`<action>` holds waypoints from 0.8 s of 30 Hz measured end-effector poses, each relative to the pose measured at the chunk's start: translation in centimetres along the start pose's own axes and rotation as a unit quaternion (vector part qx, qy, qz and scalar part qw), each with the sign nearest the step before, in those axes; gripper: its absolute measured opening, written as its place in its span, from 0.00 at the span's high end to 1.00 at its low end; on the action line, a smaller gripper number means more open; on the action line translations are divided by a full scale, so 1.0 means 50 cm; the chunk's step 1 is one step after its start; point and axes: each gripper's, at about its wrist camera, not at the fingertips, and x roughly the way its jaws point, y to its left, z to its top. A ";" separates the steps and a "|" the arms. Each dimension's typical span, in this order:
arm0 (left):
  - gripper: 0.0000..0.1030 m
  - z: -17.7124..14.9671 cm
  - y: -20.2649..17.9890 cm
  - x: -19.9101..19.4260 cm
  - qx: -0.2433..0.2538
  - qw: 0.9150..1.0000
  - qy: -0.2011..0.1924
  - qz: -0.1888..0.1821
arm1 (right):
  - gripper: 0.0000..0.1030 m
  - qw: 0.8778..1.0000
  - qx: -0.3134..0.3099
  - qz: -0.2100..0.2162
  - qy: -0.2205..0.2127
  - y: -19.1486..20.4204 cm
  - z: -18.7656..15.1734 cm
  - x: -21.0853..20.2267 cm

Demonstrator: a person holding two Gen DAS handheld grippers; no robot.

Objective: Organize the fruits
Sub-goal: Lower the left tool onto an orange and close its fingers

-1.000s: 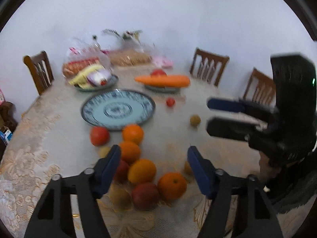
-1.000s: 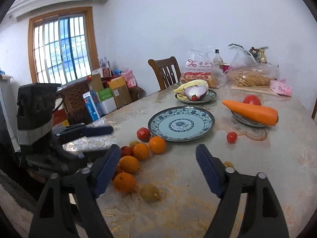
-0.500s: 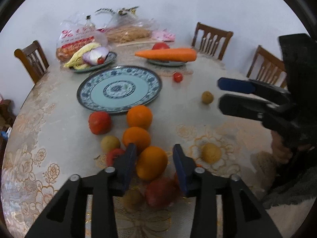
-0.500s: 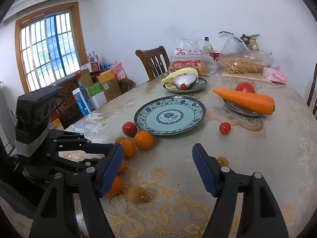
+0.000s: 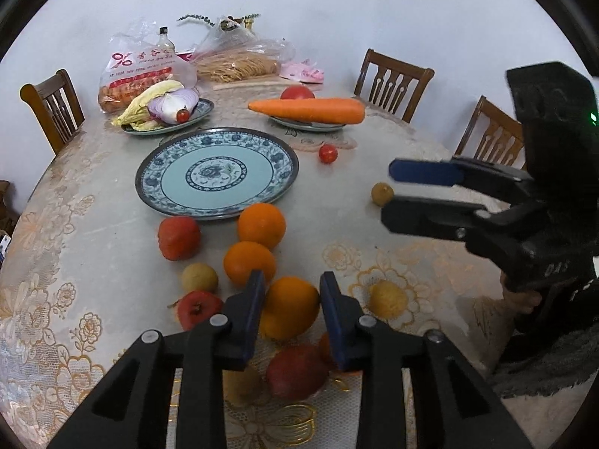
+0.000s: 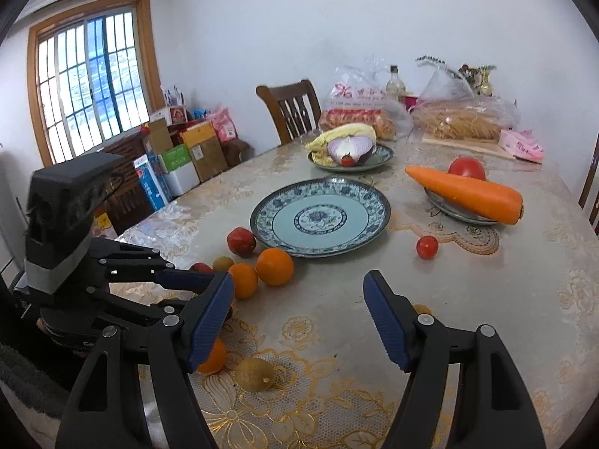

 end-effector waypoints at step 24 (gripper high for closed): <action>0.69 -0.065 0.136 -0.111 -0.117 0.988 -0.098 0.029 | 0.63 0.984 -0.102 0.040 0.142 0.110 0.058 0.180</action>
